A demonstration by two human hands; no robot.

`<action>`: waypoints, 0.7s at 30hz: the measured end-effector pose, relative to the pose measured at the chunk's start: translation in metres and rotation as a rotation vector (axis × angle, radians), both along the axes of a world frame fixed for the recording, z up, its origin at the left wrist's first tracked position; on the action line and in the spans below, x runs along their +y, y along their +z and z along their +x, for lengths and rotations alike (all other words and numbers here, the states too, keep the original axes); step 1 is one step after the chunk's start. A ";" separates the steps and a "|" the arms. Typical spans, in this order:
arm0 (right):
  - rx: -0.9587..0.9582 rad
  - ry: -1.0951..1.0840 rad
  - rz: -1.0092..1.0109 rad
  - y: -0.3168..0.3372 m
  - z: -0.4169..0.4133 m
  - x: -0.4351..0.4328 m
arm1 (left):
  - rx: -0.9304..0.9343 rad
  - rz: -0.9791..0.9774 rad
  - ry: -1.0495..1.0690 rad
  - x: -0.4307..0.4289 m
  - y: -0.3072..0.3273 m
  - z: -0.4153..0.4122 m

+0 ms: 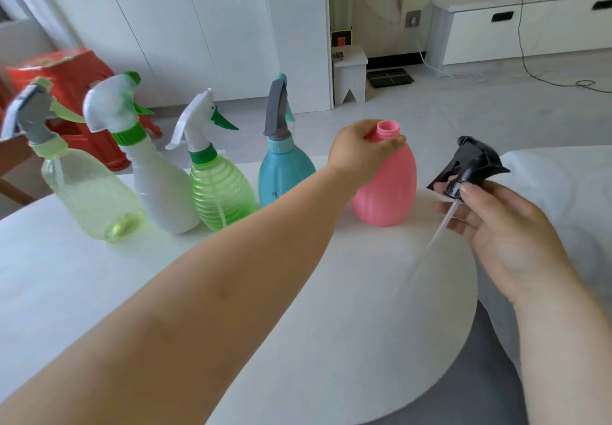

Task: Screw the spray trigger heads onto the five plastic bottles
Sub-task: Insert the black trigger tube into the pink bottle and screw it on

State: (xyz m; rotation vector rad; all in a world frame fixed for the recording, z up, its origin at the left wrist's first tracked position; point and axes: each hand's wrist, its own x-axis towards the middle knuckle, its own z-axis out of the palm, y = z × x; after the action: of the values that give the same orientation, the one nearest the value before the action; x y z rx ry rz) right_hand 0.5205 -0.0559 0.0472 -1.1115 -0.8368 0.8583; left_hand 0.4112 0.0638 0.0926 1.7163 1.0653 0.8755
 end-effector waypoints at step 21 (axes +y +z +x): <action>0.219 0.084 0.223 0.071 -0.063 0.000 | -0.141 0.043 -0.039 -0.060 -0.013 -0.154</action>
State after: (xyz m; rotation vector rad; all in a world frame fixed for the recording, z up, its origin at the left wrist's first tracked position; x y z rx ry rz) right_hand 0.4573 -0.0559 0.1181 -0.7771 -0.7786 0.9141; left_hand 0.2573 0.0041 0.0800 1.6785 0.9222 0.9854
